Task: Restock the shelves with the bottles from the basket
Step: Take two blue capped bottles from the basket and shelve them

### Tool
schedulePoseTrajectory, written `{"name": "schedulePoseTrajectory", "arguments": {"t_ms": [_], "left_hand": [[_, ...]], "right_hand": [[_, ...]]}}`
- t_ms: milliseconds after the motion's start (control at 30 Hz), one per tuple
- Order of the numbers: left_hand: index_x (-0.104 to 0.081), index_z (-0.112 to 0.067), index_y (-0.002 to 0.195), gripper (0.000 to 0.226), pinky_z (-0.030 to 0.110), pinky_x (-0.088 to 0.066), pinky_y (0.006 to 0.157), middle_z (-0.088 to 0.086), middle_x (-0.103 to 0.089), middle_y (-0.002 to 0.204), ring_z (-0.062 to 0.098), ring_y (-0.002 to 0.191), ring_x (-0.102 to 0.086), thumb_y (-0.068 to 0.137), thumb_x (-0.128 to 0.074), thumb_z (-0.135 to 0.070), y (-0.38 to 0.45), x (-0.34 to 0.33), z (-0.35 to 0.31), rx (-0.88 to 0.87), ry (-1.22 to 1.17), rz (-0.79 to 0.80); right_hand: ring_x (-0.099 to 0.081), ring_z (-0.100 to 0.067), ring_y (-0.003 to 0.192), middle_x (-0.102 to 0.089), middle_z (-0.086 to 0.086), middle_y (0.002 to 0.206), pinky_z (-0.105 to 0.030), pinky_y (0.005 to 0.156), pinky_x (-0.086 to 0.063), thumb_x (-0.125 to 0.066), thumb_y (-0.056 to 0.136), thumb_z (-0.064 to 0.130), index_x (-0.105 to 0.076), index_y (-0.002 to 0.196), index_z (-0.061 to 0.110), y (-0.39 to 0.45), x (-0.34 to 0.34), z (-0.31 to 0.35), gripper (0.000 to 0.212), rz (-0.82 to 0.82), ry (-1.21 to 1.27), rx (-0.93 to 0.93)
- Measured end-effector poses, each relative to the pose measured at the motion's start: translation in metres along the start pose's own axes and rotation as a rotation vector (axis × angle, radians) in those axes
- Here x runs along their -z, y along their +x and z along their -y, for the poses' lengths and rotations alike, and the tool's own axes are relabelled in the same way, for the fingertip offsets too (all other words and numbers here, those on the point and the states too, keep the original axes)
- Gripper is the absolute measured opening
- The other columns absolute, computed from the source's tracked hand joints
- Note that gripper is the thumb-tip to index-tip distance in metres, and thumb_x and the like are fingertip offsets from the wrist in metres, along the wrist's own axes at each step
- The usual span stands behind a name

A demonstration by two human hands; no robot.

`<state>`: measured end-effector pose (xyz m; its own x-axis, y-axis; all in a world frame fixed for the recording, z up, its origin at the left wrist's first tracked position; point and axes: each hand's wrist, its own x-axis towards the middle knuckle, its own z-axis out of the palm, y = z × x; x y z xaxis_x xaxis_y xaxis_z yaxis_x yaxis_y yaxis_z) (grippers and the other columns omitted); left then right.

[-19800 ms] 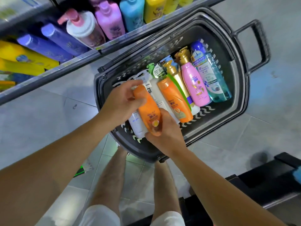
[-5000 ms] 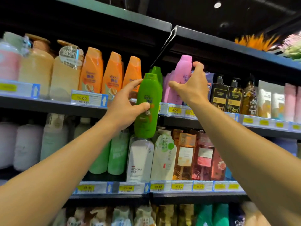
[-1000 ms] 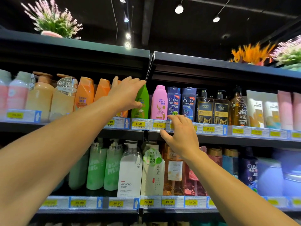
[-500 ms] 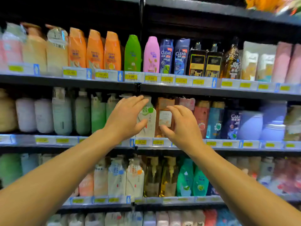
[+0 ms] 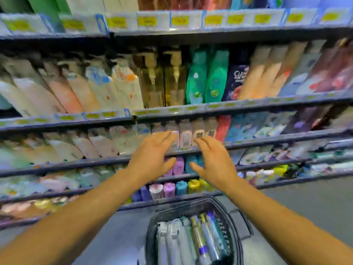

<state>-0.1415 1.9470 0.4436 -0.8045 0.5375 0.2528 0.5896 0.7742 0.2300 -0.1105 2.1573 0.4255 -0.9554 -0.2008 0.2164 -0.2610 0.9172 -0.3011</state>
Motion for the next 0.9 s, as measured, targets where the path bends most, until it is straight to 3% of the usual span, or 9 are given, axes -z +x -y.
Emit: {"name": "schedulePoseTrajectory", "arguments": {"t_ms": [167, 300, 433, 500, 567, 633, 800, 900], "left_hand": [[-0.060, -0.003, 0.133, 0.063, 0.050, -0.043, 0.105, 0.020, -0.057, 0.137, 0.038, 0.122, -0.058, 0.079, -0.065, -0.034, -0.041, -0.097, -0.016, -0.003, -0.107, 0.146], [-0.057, -0.003, 0.136, 0.065, 0.051, -0.044, 0.106, 0.020, -0.056, 0.138, 0.039, 0.124, -0.055, 0.079, -0.079, -0.025, -0.070, -0.169, -0.017, -0.010, -0.149, 0.323], [-0.058, 0.000, 0.134, 0.069, 0.055, -0.045, 0.099, 0.022, -0.058, 0.134, 0.042, 0.120, -0.059, 0.073, -0.086, -0.019, -0.095, -0.233, -0.013, -0.012, -0.184, 0.432], [-0.054, -0.004, 0.139, 0.070, 0.050, -0.038, 0.107, 0.019, -0.053, 0.142, 0.040, 0.127, -0.054, 0.078, -0.083, -0.021, -0.104, -0.264, -0.008, 0.015, -0.212, 0.472], [-0.050, -0.007, 0.143, 0.069, 0.039, -0.027, 0.111, 0.017, -0.048, 0.147, 0.037, 0.133, -0.048, 0.082, -0.079, -0.021, -0.111, -0.297, -0.002, 0.040, -0.256, 0.512], [-0.048, -0.010, 0.145, 0.068, 0.033, -0.026, 0.111, 0.013, -0.045, 0.150, 0.033, 0.135, -0.046, 0.084, -0.076, -0.023, -0.117, -0.330, 0.003, 0.056, -0.283, 0.561], [-0.040, -0.018, 0.150, 0.069, 0.031, -0.025, 0.115, 0.003, -0.039, 0.155, 0.023, 0.141, -0.037, 0.089, -0.070, -0.031, -0.128, -0.413, 0.011, 0.100, -0.329, 0.659], [-0.038, -0.016, 0.151, 0.070, 0.037, -0.028, 0.115, 0.006, -0.037, 0.155, 0.025, 0.142, -0.036, 0.091, -0.068, -0.031, -0.130, -0.458, 0.013, 0.106, -0.371, 0.721]], "right_hand": [[-0.049, -0.038, 0.126, -0.053, -0.019, 0.136, -0.043, 0.110, -0.035, -0.078, 0.079, 0.032, -0.053, 0.137, 0.000, -0.074, -0.075, -0.048, 0.071, 0.164, 0.068, -0.151], [-0.046, -0.034, 0.127, -0.050, -0.013, 0.140, -0.039, 0.110, -0.034, -0.070, 0.085, 0.038, -0.046, 0.142, 0.006, -0.132, -0.135, -0.088, 0.070, 0.332, 0.099, -0.315], [-0.051, -0.037, 0.120, -0.054, -0.016, 0.131, -0.039, 0.101, -0.040, -0.074, 0.082, 0.029, -0.053, 0.134, 0.004, -0.182, -0.193, -0.120, 0.061, 0.410, 0.172, -0.532], [-0.049, -0.035, 0.122, -0.052, -0.014, 0.132, -0.037, 0.101, -0.041, -0.073, 0.083, 0.030, -0.051, 0.135, 0.004, -0.203, -0.222, -0.132, 0.062, 0.469, 0.172, -0.602], [-0.048, -0.033, 0.123, -0.050, -0.013, 0.133, -0.036, 0.100, -0.042, -0.073, 0.085, 0.031, -0.048, 0.138, 0.005, -0.221, -0.252, -0.144, 0.065, 0.494, 0.186, -0.667], [-0.049, -0.032, 0.121, -0.050, -0.011, 0.133, -0.037, 0.098, -0.046, -0.073, 0.084, 0.031, -0.046, 0.140, 0.008, -0.234, -0.282, -0.155, 0.066, 0.498, 0.208, -0.734], [-0.050, -0.029, 0.119, -0.048, -0.010, 0.132, -0.037, 0.092, -0.050, -0.072, 0.085, 0.030, -0.043, 0.142, 0.011, -0.255, -0.358, -0.182, 0.066, 0.513, 0.249, -0.870], [-0.050, -0.030, 0.120, -0.046, -0.012, 0.134, -0.039, 0.095, -0.048, -0.074, 0.084, 0.025, -0.038, 0.145, 0.010, -0.261, -0.400, -0.200, 0.072, 0.528, 0.274, -0.941]]}}
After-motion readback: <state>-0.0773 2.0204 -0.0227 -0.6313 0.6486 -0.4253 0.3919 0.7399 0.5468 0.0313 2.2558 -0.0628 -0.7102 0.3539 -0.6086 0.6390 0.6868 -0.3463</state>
